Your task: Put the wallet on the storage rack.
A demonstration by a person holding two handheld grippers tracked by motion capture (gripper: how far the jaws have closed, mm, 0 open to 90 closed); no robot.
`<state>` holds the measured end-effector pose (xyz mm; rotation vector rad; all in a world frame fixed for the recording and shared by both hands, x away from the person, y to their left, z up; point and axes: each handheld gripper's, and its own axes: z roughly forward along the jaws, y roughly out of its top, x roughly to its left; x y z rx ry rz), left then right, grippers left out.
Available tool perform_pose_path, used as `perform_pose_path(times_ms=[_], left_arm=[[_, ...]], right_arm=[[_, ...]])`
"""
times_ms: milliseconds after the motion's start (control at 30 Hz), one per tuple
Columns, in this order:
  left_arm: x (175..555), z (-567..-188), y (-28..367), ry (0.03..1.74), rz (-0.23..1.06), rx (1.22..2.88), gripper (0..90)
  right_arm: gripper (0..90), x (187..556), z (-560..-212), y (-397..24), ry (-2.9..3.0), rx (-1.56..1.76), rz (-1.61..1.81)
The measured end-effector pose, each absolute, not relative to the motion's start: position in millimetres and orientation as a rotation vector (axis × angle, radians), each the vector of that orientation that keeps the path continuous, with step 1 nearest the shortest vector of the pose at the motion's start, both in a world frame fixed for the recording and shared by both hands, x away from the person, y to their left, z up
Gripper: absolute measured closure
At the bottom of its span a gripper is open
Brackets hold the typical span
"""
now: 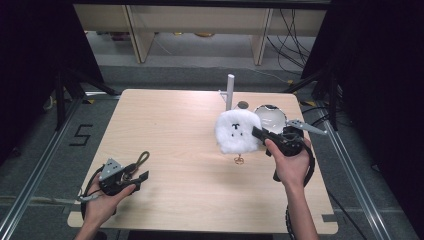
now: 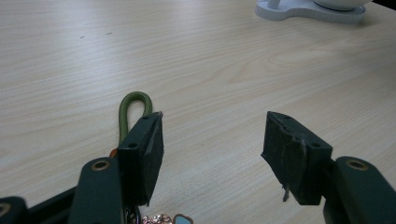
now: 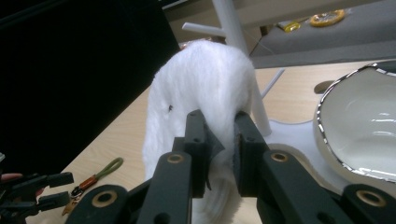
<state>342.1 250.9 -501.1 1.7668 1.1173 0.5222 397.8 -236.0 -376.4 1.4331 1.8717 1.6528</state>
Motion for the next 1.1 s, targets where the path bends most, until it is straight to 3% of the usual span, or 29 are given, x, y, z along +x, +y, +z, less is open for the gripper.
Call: perform_pose_path(times_ms=[1100], left_arm=[[342.8,-503.3,255.9,1.135,0.518,1.746,37.7]], right_arm=[[79.6,427.3,-338.0,-288.6,1.669,1.471,1.584]])
